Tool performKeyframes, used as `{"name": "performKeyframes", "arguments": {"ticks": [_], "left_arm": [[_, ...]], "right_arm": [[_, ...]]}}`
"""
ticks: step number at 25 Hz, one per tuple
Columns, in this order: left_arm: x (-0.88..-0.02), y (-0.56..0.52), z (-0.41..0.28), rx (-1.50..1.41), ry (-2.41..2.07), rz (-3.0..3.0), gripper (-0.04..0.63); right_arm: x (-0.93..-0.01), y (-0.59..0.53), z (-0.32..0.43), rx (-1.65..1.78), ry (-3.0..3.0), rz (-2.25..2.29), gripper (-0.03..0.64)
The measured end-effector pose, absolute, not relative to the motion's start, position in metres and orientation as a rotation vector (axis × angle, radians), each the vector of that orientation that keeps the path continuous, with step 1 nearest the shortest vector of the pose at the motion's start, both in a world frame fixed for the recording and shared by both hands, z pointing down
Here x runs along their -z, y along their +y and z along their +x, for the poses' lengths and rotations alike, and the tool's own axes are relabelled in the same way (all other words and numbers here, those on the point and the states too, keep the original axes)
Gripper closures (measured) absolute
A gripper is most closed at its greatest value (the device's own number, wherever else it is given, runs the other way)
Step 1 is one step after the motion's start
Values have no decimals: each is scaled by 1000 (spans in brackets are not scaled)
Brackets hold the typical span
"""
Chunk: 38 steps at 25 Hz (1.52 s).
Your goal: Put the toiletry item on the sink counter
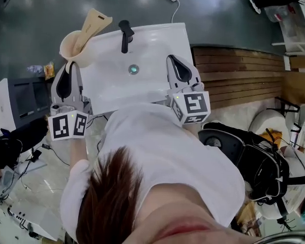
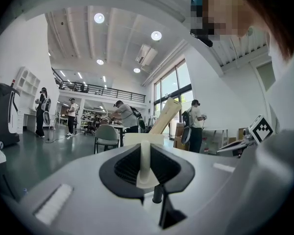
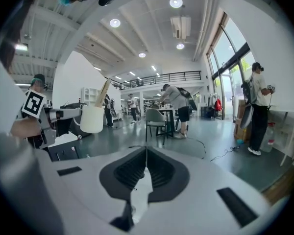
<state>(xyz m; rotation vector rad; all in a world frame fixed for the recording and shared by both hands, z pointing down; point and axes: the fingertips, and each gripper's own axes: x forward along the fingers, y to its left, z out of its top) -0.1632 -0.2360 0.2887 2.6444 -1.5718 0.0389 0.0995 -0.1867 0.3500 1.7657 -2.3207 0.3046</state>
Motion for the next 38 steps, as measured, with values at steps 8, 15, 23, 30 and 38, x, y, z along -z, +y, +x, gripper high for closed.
{"name": "performKeyframes", "arguments": {"ticks": [8, 15, 23, 30, 38], "left_arm": [[-288, -266, -169, -50, -1632, 2672, 545], [-307, -296, -188, -52, -1693, 2629, 545], [-365, -318, -200, -121, -1726, 2498, 545], [-428, -325, -219, -193, -1790, 2394, 545], [-471, -331, -228, -286, -1830, 2292, 545]], "right_arm": [[-353, -195, 93, -300, -2345, 1775, 606], [-364, -197, 92, -333, -2311, 1786, 606], [-376, -196, 87, -375, -2304, 1790, 606], [-385, -197, 83, -396, -2307, 1774, 606], [-383, -194, 94, -385, -2292, 1800, 606]]}}
